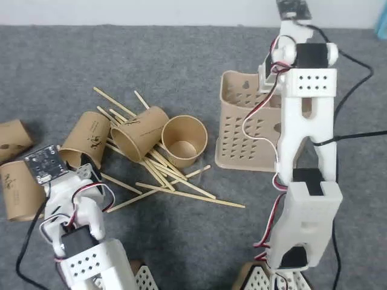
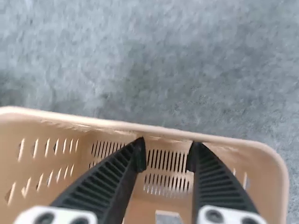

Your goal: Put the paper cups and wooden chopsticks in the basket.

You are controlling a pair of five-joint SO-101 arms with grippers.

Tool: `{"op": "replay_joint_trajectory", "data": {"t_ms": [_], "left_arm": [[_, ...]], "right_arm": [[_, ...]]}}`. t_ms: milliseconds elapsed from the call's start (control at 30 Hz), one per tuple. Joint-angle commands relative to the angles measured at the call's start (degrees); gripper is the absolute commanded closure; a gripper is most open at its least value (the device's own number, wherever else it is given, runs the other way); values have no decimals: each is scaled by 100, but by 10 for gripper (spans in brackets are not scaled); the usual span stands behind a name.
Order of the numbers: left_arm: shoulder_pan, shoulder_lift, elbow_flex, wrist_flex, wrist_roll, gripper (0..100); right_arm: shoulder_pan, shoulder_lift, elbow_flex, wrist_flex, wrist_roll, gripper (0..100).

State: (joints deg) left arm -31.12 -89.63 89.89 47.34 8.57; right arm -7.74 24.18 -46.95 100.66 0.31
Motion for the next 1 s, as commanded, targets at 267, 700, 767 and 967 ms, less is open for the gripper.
{"op": "replay_joint_trajectory", "data": {"t_ms": [267,700,767,967], "left_arm": [[9,-79,-40,-62,-62,865],[9,-79,-40,-62,-62,865],[9,-79,-40,-62,-62,865],[18,-79,-40,-62,-62,865]], "right_arm": [[-347,-277,1275,119,141,994],[-40,-1279,818,233,97,966],[-40,-1684,818,233,70,916],[-268,-2484,844,251,-369,818]]}}
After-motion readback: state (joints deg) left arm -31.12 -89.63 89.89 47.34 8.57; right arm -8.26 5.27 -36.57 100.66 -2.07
